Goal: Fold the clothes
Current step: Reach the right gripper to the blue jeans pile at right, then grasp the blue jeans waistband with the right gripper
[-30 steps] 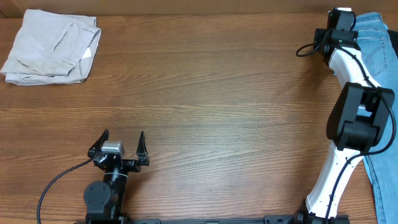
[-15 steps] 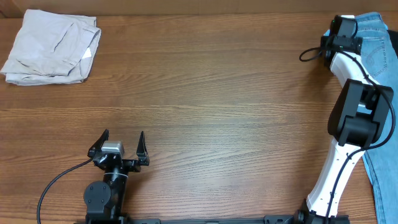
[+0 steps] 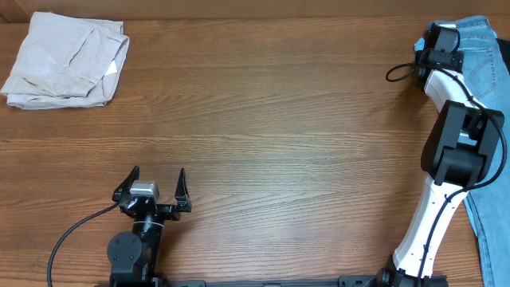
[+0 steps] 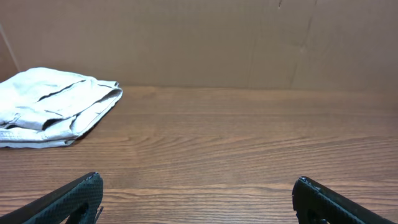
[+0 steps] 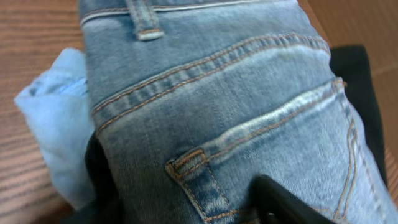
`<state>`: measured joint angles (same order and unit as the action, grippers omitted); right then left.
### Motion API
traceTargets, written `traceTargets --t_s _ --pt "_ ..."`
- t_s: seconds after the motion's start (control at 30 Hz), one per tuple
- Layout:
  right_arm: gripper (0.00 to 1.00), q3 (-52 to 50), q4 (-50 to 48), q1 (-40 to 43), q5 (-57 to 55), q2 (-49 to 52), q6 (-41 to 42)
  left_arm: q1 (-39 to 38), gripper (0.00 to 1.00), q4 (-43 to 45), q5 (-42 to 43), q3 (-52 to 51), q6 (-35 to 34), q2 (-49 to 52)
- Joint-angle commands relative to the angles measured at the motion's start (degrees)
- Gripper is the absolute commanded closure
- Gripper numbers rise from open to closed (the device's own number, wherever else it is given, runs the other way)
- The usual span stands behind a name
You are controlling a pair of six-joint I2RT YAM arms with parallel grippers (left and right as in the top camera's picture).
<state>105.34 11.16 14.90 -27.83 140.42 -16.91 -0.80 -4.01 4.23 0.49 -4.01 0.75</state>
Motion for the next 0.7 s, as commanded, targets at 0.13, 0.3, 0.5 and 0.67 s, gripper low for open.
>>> traceTargets --t_s 0.13,0.3,0.5,0.67 --pt "0.56 1.8 -1.7 0.2 -4.4 0.7 0.4 -0.4 0.0 -0.1 -0.3 -0.2 1.3 -0.5" --pt "0.6 2.3 -2.7 0.1 -6.2 0.7 0.4 -0.4 0.0 -0.1 -0.3 -0.2 1.3 -0.5" --pt "0.51 3.7 -2.3 -0.5 -6.2 0.7 1.6 -0.4 0.0 -0.1 -0.3 -0.2 1.3 -0.5" --pt "0.59 6.0 -0.7 -1.0 -6.2 0.7 3.3 -0.4 0.0 -0.1 -0.3 -0.2 1.3 -0.5"
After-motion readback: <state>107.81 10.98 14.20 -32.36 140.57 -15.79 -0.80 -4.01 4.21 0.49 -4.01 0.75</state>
